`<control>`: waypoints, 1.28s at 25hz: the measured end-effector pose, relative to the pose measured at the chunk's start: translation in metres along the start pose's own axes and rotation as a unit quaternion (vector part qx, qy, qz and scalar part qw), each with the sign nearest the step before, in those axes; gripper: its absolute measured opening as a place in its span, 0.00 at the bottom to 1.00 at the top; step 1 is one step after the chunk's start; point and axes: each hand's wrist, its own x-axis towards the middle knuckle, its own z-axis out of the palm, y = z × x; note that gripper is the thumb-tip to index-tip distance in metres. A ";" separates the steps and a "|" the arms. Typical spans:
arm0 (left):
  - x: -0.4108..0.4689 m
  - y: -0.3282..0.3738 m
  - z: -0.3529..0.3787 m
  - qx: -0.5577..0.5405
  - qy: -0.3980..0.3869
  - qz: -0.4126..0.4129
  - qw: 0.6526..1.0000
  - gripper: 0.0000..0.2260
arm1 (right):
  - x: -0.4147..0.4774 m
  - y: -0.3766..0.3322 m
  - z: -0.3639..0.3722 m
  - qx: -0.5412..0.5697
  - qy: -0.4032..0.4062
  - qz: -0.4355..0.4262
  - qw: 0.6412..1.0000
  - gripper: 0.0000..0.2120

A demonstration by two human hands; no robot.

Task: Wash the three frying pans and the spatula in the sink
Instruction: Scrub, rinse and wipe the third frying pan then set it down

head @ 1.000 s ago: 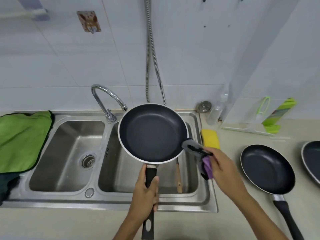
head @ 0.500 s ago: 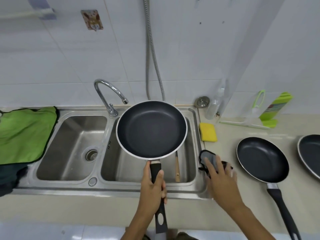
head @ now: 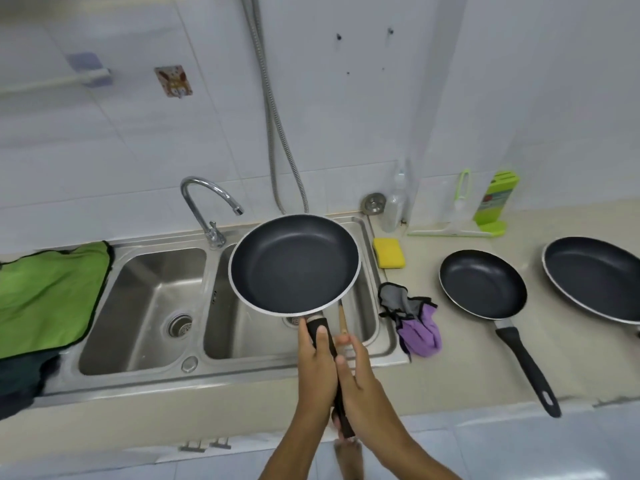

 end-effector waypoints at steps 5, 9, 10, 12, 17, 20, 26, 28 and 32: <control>-0.038 -0.010 0.015 -0.019 -0.025 -0.028 0.999 0.18 | -0.033 0.022 -0.011 0.009 0.010 0.001 1.000 0.20; -0.067 -0.001 0.034 -0.038 -0.060 -0.020 0.997 0.17 | -0.053 0.038 -0.029 0.042 0.001 0.013 0.999 0.20; -0.072 0.001 0.039 -0.040 -0.067 -0.021 0.997 0.16 | -0.053 0.044 -0.034 0.052 -0.001 0.020 0.998 0.20; -0.080 0.008 0.059 -0.036 -0.076 -0.018 0.996 0.15 | -0.057 0.051 -0.056 0.046 0.010 0.024 0.999 0.23; -0.090 0.023 0.141 -0.014 -0.120 0.011 0.993 0.17 | -0.065 0.055 -0.138 0.077 0.051 -0.005 0.996 0.18; -0.100 0.030 0.218 -0.012 -0.154 0.028 0.988 0.20 | -0.074 0.067 -0.209 0.086 0.098 -0.031 0.991 0.15; -0.160 0.052 0.411 -0.018 -0.243 0.029 0.970 0.16 | -0.113 0.112 -0.393 0.088 0.184 -0.029 0.978 0.18; -0.184 0.054 0.482 -0.009 -0.287 0.035 0.957 0.18 | -0.128 0.134 -0.459 0.092 0.214 -0.015 0.973 0.18; -0.226 0.047 0.607 0.009 -0.370 0.010 0.929 0.18 | -0.151 0.184 -0.567 0.089 0.302 0.039 0.948 0.18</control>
